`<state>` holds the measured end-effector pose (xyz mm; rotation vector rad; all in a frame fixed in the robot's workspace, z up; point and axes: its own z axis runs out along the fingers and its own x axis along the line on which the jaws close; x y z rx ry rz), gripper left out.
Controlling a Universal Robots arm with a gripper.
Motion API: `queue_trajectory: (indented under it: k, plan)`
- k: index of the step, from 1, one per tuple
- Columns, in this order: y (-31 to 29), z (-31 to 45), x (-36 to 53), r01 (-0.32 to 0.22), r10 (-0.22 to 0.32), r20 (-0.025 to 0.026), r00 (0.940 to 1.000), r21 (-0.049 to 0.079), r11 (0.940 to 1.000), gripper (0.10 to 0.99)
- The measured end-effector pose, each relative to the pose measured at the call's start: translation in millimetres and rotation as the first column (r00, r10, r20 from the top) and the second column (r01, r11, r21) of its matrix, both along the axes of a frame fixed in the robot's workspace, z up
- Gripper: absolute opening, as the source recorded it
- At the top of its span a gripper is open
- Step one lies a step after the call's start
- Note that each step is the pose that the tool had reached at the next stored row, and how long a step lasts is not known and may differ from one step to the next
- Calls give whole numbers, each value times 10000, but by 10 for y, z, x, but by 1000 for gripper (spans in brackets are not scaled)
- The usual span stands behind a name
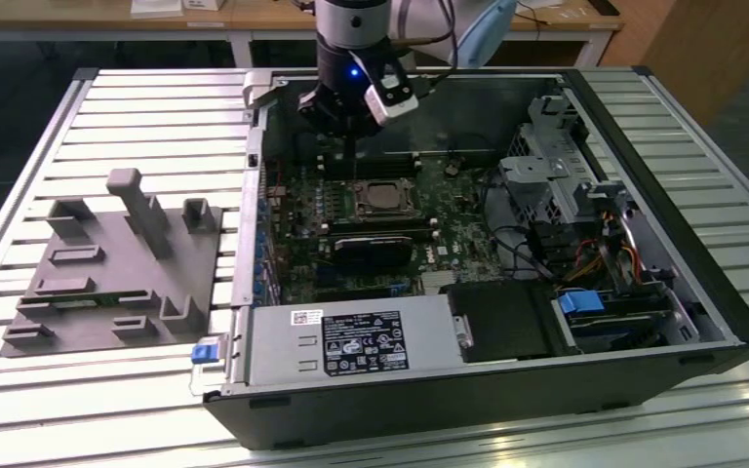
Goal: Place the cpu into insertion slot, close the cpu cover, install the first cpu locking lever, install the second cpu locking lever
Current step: 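Install the first cpu locking lever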
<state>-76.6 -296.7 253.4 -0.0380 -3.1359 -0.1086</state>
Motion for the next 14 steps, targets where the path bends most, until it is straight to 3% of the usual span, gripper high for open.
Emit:
queue_trajectory:
  k: [5,10,14]
  plan:
    - [0,-19,105,0,0,-3,10000,0,10000,118]
    - [0,-36,121,2,-2,-4,10000,0,10000,118]
    - [1,-64,123,-4,4,1,10000,146,9999,118]
